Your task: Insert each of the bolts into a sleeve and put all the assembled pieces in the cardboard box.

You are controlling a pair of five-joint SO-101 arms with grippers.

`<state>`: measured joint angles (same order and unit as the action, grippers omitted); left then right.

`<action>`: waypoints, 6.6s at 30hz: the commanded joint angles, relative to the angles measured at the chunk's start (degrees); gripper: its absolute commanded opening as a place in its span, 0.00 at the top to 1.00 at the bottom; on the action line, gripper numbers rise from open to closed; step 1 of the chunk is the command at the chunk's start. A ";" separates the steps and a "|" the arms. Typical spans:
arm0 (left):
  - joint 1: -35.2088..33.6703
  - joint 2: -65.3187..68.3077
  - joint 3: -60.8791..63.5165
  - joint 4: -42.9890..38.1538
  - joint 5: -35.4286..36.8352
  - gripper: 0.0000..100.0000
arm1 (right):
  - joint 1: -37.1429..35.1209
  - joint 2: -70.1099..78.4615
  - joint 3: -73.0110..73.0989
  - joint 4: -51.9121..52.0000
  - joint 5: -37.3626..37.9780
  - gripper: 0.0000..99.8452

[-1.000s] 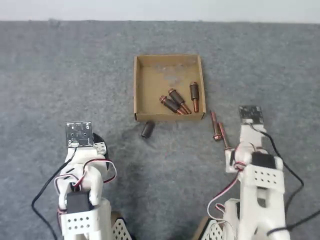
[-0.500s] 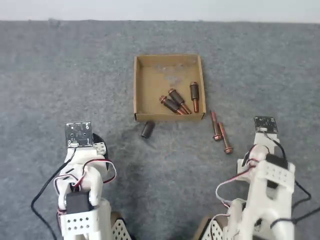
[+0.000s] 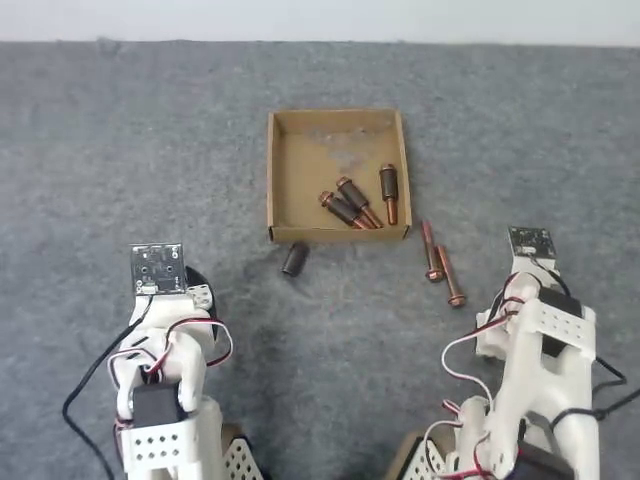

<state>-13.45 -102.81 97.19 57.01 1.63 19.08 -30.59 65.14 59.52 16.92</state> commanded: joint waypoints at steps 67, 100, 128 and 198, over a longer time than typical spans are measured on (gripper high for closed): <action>0.44 -1.05 -0.66 -3.34 0.88 0.99 | 2.95 2.07 -0.53 -5.23 -3.52 0.99; 32.00 46.77 -38.46 -2.81 1.05 0.99 | 1.63 2.15 -0.62 -6.73 -3.52 0.99; 50.46 110.33 -75.38 -25.41 16.18 0.99 | 1.54 2.15 -0.88 -7.96 -5.80 0.99; 47.74 148.57 -126.37 14.95 21.19 0.93 | 1.45 2.07 -0.97 -8.31 -5.54 0.99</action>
<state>35.78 48.66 -29.23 72.40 27.03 21.27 -28.57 66.90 52.57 11.65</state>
